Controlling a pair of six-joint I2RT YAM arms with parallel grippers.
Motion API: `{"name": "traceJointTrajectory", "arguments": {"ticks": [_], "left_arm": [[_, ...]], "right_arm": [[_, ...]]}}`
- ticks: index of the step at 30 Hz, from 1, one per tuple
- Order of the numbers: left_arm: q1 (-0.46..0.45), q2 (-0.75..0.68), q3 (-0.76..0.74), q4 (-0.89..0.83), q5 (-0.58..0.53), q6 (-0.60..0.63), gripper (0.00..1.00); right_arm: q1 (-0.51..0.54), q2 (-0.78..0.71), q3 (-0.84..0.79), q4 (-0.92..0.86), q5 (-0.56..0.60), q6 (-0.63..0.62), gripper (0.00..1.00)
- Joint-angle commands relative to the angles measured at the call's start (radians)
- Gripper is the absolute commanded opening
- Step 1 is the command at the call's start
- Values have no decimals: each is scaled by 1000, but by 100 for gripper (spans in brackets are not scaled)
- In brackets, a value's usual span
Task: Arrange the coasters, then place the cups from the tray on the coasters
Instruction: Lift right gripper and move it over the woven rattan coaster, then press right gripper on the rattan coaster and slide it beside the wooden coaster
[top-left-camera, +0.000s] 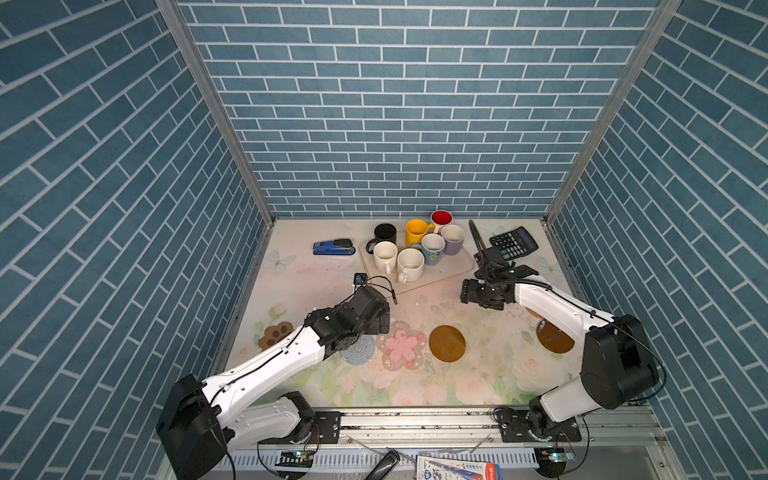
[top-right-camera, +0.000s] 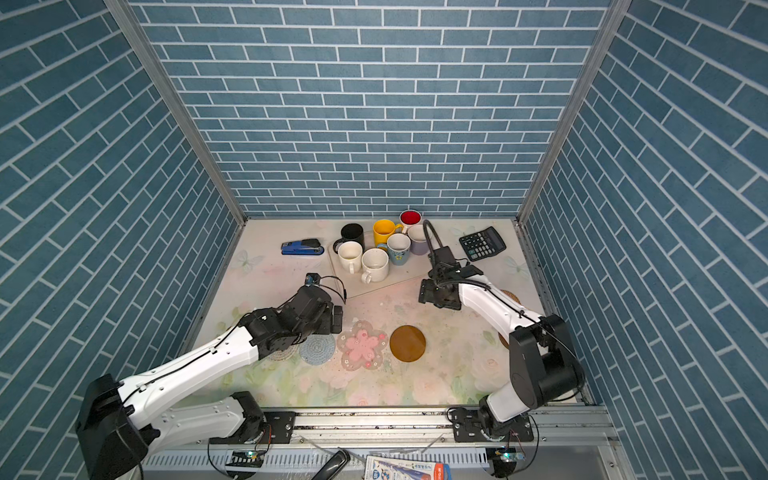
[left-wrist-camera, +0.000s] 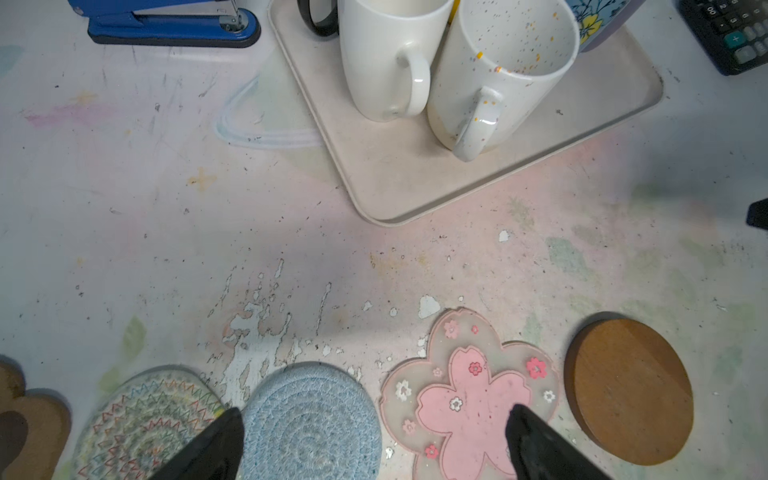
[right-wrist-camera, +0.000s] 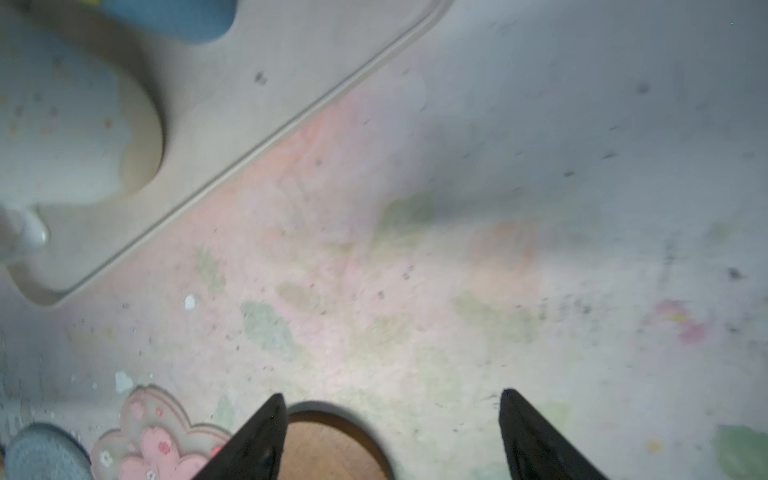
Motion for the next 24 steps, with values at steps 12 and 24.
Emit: {"name": "traceJointTrajectory", "arguments": {"ticks": [12,24], "left_arm": [[8,149,193,-80,44,47,99],[12,212,276,-134,26,66,99]], "right_arm": [[-381,63,50,80,23,-41,57],[-526,240,142,93,18,-44,0]]}}
